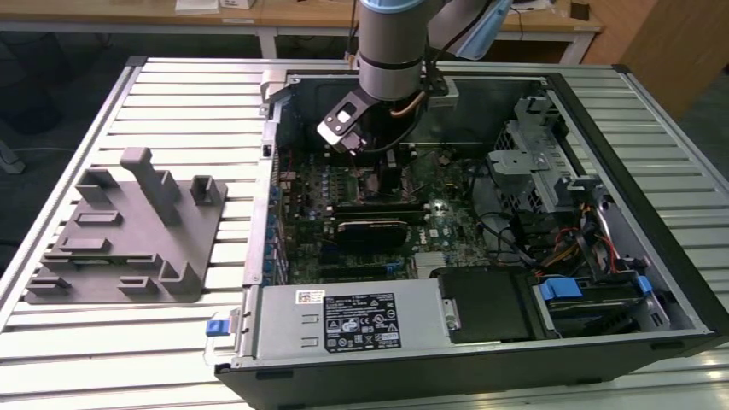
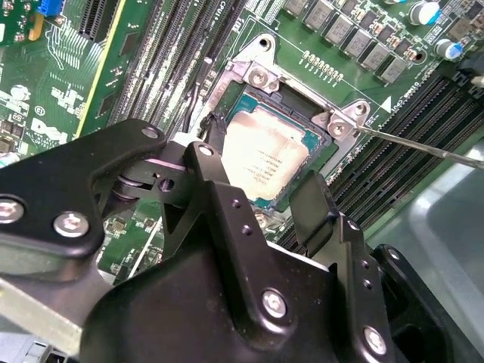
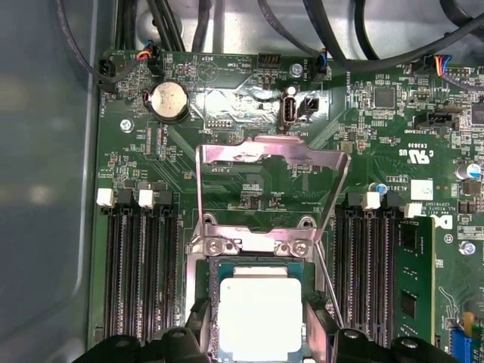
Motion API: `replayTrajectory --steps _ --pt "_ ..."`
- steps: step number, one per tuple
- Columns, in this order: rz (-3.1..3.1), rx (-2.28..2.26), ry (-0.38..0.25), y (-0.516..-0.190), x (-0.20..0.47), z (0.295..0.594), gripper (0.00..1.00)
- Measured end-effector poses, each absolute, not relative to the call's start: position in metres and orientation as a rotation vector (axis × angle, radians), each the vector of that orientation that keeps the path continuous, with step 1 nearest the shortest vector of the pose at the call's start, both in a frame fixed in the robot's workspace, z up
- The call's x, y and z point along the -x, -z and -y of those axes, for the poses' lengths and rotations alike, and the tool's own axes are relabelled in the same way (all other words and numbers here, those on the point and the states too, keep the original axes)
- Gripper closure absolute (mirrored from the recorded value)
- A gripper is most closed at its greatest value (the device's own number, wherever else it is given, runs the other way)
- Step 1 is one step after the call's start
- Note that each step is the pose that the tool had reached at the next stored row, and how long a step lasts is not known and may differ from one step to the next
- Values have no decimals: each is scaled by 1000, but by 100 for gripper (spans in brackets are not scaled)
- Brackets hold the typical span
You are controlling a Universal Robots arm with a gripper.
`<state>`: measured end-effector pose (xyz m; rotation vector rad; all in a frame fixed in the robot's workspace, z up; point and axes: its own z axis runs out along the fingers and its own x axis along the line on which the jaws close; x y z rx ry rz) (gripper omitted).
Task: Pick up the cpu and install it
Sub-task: 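Place the cpu into insertion slot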
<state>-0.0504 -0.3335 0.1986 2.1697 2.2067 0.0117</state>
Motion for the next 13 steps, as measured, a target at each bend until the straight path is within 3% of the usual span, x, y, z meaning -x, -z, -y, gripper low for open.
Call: replayTrajectory --steps 13 --pt "-2203 -2166 -2 -195 50 334 38"
